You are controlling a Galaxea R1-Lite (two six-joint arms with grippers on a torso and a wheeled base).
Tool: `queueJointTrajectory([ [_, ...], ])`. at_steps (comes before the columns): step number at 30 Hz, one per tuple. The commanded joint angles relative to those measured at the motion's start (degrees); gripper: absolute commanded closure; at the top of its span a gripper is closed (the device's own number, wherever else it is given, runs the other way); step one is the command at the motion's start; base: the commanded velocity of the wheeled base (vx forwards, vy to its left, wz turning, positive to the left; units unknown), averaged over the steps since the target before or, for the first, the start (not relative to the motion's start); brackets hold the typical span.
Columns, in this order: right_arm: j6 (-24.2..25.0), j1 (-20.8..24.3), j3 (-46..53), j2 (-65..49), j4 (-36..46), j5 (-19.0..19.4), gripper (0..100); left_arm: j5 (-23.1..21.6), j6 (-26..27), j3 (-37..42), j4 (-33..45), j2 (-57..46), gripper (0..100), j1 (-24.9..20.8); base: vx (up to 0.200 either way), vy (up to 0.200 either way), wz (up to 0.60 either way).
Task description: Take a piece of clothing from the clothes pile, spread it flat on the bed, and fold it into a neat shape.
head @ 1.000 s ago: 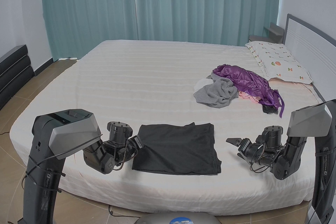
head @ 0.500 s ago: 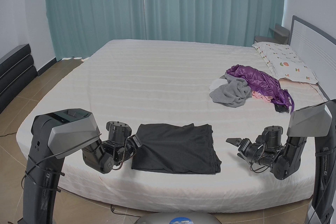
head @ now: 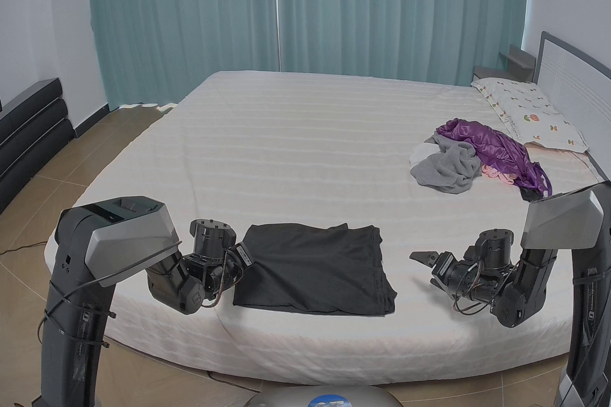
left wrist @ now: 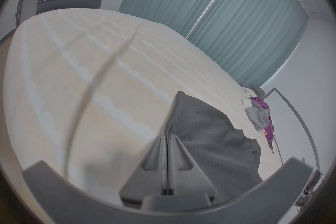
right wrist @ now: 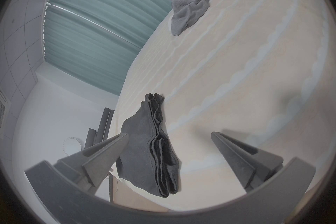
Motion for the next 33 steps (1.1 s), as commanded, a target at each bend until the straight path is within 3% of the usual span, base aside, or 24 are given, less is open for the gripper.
queueJointTrajectory([
  [1,0.0,0.1,0.1,0.4,-0.1,0.0,0,0.1,0.0,0.0,0.0,-0.1,100,0.2,0.000,0.200,0.00],
  [17,0.1,0.0,-0.1,0.3,-0.1,0.1,0,0.9,0.0,1.8,0.1,-0.9,100,0.7,0.000,0.200,0.00],
  [33,0.0,0.0,-0.1,0.3,-0.1,0.1,0,0.9,-1.1,3.0,0.2,-1.7,100,0.7,0.000,0.000,0.00],
])
